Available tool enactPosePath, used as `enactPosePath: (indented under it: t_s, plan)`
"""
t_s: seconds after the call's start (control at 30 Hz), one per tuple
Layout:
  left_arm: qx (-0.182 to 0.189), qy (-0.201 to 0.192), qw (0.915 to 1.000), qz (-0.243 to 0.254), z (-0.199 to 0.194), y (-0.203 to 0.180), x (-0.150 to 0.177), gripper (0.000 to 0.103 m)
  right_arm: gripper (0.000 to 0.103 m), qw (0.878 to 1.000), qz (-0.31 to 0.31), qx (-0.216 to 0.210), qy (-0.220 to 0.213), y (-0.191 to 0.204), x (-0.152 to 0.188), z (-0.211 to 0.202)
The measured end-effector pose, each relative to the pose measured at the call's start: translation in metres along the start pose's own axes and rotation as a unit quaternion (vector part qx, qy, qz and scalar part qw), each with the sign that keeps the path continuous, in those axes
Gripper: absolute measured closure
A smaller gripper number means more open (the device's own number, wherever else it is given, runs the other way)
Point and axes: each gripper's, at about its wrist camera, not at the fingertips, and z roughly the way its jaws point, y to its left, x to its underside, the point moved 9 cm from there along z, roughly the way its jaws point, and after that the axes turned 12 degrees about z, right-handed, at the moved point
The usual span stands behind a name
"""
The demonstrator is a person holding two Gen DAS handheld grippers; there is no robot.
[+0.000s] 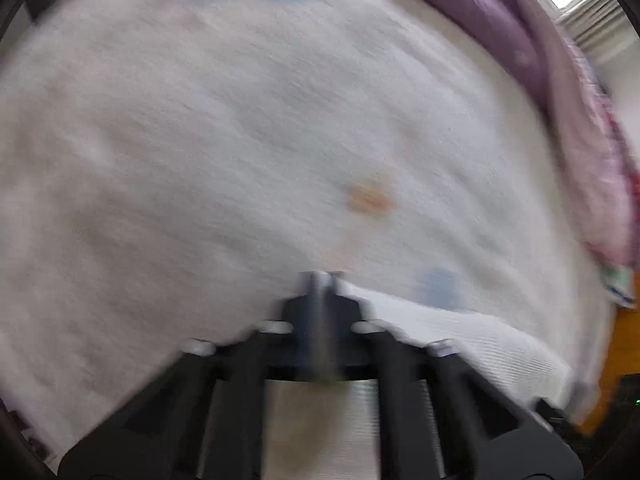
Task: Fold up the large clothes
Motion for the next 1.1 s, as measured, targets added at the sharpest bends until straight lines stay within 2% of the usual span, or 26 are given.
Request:
enactPosePath:
  t_s: [0.03, 0.07, 0.13, 0.2, 0.23, 0.27, 0.3, 0.33, 0.37, 0.4, 0.47, 0.53, 0.63, 0.7, 0.77, 0.9, 0.97, 1.03, 1.1]
  plan:
    - [0.010, 0.009, 0.9997, -0.023, 0.001, 0.011, 0.008, 0.103, 0.099, 1.000, 0.003, 0.006, 0.002, -0.001, -0.003, 0.006]
    - [0.043, 0.020, 0.9971, -0.060, 0.001, 0.019, 0.015, 0.103, 0.099, 1.000, 0.003, 0.012, 0.005, -0.002, -0.004, 0.010]
    - [0.058, -0.002, 0.9968, -0.054, -0.013, 0.017, 0.019, 0.101, 0.099, 1.000, -0.001, 0.017, -0.003, 0.000, -0.008, 0.010]
    - [0.082, -0.012, 0.9964, -0.016, -0.032, 0.004, 0.028, 0.084, 0.099, 1.000, -0.003, 0.017, -0.013, 0.007, -0.011, 0.008]
    - [0.091, -0.018, 0.9956, -0.015, -0.042, -0.001, 0.035, 0.080, 0.099, 1.000, -0.003, 0.019, -0.015, 0.008, -0.011, 0.007]
    - [0.116, -0.032, 0.9925, -0.021, -0.056, -0.010, 0.047, 0.074, 0.099, 0.999, -0.005, 0.033, -0.019, 0.009, -0.012, 0.008]
    - [0.141, -0.035, 0.9892, -0.022, -0.062, -0.019, 0.058, 0.062, 0.099, 0.999, -0.007, 0.040, -0.018, 0.011, -0.011, 0.011]
    - [0.153, -0.031, 0.9876, -0.017, -0.066, -0.025, 0.070, 0.056, 0.099, 0.999, -0.005, 0.040, -0.016, 0.011, -0.010, 0.014]
    - [0.160, -0.018, 0.9869, -0.003, -0.067, -0.035, 0.090, 0.046, 0.099, 0.998, -0.003, 0.055, -0.020, 0.009, -0.011, 0.017]
    - [0.153, -0.007, 0.9881, 0.007, -0.065, -0.038, 0.101, 0.044, 0.103, 0.997, -0.002, 0.070, -0.023, 0.005, -0.013, 0.022]
    - [0.137, 0.019, 0.9902, 0.021, -0.056, -0.040, 0.135, 0.044, 0.103, 0.996, 0.007, 0.088, -0.017, -0.003, -0.012, 0.035]
    - [0.131, 0.040, 0.9905, 0.008, -0.048, -0.035, 0.159, 0.044, 0.103, 0.994, 0.008, 0.105, -0.015, -0.010, -0.010, 0.049]
    - [0.132, 0.033, 0.9906, 0.012, -0.053, -0.031, 0.184, 0.044, 0.103, 0.992, 0.002, 0.125, -0.023, -0.009, -0.005, 0.047]
    - [0.131, 0.036, 0.9905, 0.022, -0.055, -0.030, 0.194, 0.044, 0.103, 0.990, 0.013, 0.136, -0.018, -0.013, 0.010, 0.039]
    - [0.131, 0.040, 0.9905, 0.015, -0.058, -0.025, 0.204, 0.044, 0.103, 0.991, 0.036, 0.128, 0.004, -0.021, 0.036, 0.034]
    - [0.126, 0.037, 0.9912, 0.016, -0.058, -0.019, 0.221, 0.044, 0.103, 0.991, 0.031, 0.132, 0.007, -0.030, 0.099, 0.019]
    - [0.130, 0.040, 0.9907, 0.015, -0.061, -0.012, 0.228, 0.044, 0.103, 0.991, 0.030, 0.129, 0.004, -0.041, 0.115, 0.022]
    - [0.140, 0.041, 0.9893, -0.007, -0.065, -0.003, 0.237, 0.043, 0.103, 0.993, 0.034, 0.109, -0.008, -0.048, 0.118, 0.023]
    - [0.149, 0.054, 0.9860, -0.050, -0.070, 0.014, 0.249, 0.041, 0.103, 0.993, 0.053, 0.105, -0.008, -0.047, 0.122, 0.011]
